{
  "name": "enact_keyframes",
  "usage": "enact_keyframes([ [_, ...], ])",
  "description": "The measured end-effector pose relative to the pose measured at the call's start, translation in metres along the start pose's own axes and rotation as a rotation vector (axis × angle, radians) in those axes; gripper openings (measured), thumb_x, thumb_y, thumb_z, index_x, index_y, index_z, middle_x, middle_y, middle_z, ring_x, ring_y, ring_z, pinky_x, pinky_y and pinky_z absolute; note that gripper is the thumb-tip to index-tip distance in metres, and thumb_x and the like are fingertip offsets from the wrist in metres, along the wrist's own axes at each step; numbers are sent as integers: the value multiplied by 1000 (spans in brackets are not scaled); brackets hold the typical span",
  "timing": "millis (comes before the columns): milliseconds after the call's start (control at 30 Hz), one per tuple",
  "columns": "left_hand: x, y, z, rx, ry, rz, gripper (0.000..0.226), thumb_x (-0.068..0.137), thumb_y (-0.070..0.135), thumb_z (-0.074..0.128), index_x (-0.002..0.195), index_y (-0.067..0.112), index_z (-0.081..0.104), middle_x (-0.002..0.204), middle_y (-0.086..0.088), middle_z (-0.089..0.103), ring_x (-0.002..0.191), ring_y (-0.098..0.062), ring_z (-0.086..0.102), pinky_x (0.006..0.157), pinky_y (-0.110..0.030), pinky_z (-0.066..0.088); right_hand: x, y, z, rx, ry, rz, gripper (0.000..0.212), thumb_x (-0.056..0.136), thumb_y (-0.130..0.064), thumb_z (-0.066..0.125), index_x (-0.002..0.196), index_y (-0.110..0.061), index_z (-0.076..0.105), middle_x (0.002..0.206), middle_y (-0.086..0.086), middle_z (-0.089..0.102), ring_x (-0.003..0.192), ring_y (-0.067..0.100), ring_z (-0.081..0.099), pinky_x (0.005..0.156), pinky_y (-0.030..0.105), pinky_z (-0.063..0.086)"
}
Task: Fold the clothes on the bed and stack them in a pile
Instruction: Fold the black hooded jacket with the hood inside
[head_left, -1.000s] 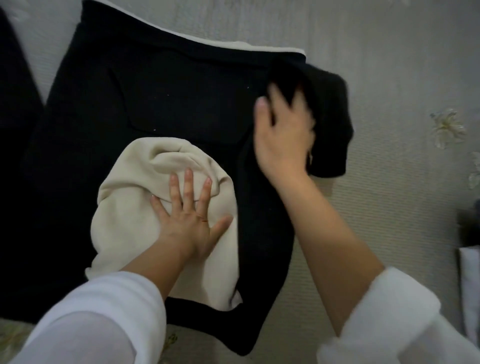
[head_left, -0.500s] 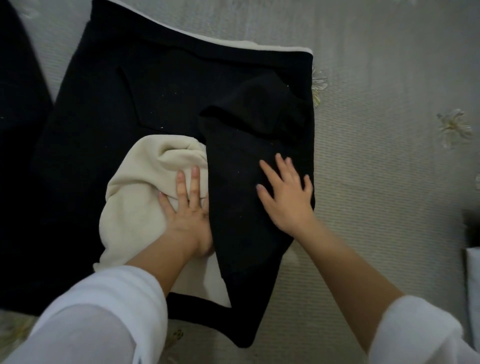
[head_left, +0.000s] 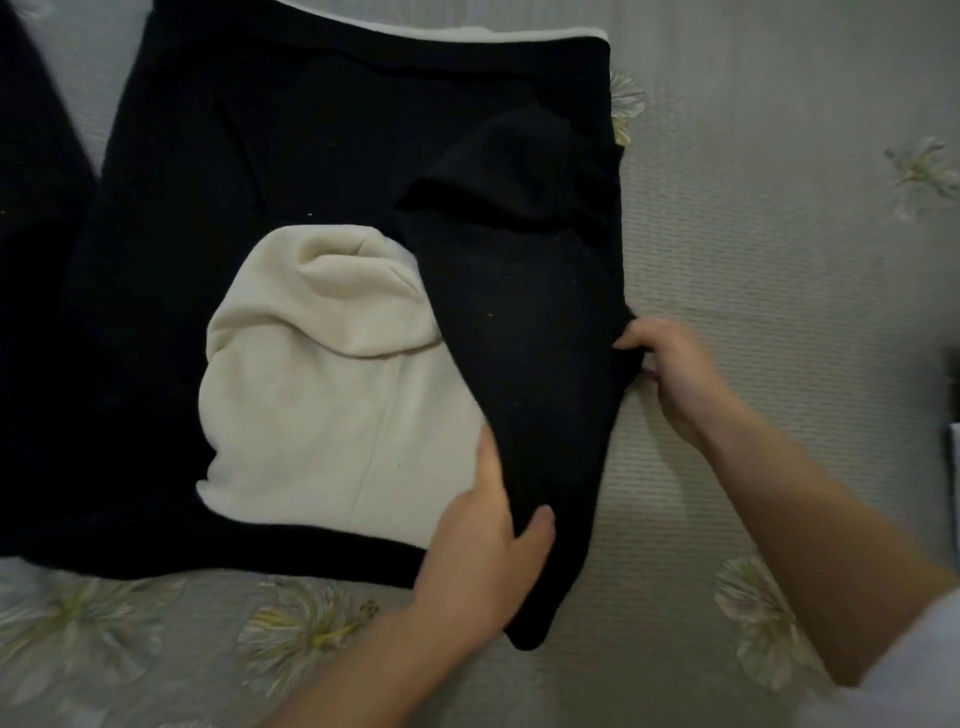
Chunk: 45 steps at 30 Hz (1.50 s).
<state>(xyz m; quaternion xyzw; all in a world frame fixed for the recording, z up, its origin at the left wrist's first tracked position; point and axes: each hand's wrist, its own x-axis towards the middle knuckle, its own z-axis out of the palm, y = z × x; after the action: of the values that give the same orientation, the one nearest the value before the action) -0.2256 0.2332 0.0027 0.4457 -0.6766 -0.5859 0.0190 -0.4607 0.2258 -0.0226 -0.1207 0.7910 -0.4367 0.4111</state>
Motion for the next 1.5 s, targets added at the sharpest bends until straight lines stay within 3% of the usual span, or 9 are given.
enact_keyframes([
  [200, -7, -10, 41, 208, -324, -66, 21, 94, 35, 53, 101, 15, 53, 103, -4, 66, 92, -14, 61, 79, -27, 50, -12, 29, -31, -502, 64, 62, 18, 74, -12, 60, 70, 5, 57, 69, 11, 55, 69, 22, 50, 59, 31, 39],
  [500, 3, 9, 28, 659, -385, -42, 48, 93, 54, 41, 61, 19, 43, 66, 1, 54, 67, -18, 56, 57, -28, 35, -31, 42, -3, -1313, -139, -565, 58, 88, -45, 51, 141, -25, 38, 149, -2, 32, 136, 17, 24, 106, 38, 20],
  [700, 57, 18, -44, 535, 431, 495, 44, 86, 47, 46, 123, 22, 52, 138, -8, 42, 129, -24, 35, 104, -31, 27, -2, 13, 10, -749, 80, -390, 35, 89, -33, 55, 120, -19, 61, 101, -7, 64, 97, 10, 58, 86, 27, 37],
  [833, 109, -18, -71, 713, 151, 266, 67, 84, 72, 26, 145, 55, 6, 158, 3, -21, 143, -21, -26, 114, -54, -3, 16, -23, 42, 116, -2, 149, 31, 92, -38, 57, 110, -11, 59, 85, 4, 68, 71, 13, 67, 57, 22, 50],
  [1000, 121, -47, -53, 953, 190, 332, 62, 81, 70, 36, 140, 49, 34, 160, -6, -4, 146, -35, -9, 109, -65, 5, 39, -54, 68, 580, 289, 206, 20, 92, -29, 59, 110, -18, 58, 101, 7, 69, 80, 17, 68, 61, 25, 51],
  [1100, 123, -50, -52, 940, 254, 359, 64, 79, 67, 42, 139, 44, 38, 160, -8, 5, 145, -36, 5, 108, -65, 11, 52, -92, 77, 391, 385, -117, 6, 90, -20, 61, 93, -19, 65, 90, -1, 69, 83, 15, 65, 73, 32, 56],
  [1267, 124, -48, -52, 932, 266, 347, 67, 78, 65, 44, 141, 43, 37, 160, -8, 11, 145, -36, 11, 109, -63, 12, 75, -139, 105, 139, -256, -403, 33, 89, -34, 55, 118, -21, 66, 114, -13, 69, 112, -5, 58, 87, 7, 44],
  [1333, 125, -48, -54, 918, 273, 351, 68, 78, 64, 45, 142, 42, 36, 160, -9, 11, 145, -36, 12, 109, -64, 13, 94, -126, 115, -341, -224, -436, 51, 92, -41, 51, 141, -25, 47, 146, -3, 46, 141, 9, 30, 116, 28, 24],
  [1500, 128, -49, -53, 922, 286, 357, 69, 77, 66, 44, 141, 41, 37, 159, -8, 14, 145, -36, 12, 110, -64, 11, 100, -56, 123, -1172, -296, -558, 57, 99, -54, 22, 150, -44, -2, 160, -4, -17, 145, 19, -23, 115, 42, -13],
])
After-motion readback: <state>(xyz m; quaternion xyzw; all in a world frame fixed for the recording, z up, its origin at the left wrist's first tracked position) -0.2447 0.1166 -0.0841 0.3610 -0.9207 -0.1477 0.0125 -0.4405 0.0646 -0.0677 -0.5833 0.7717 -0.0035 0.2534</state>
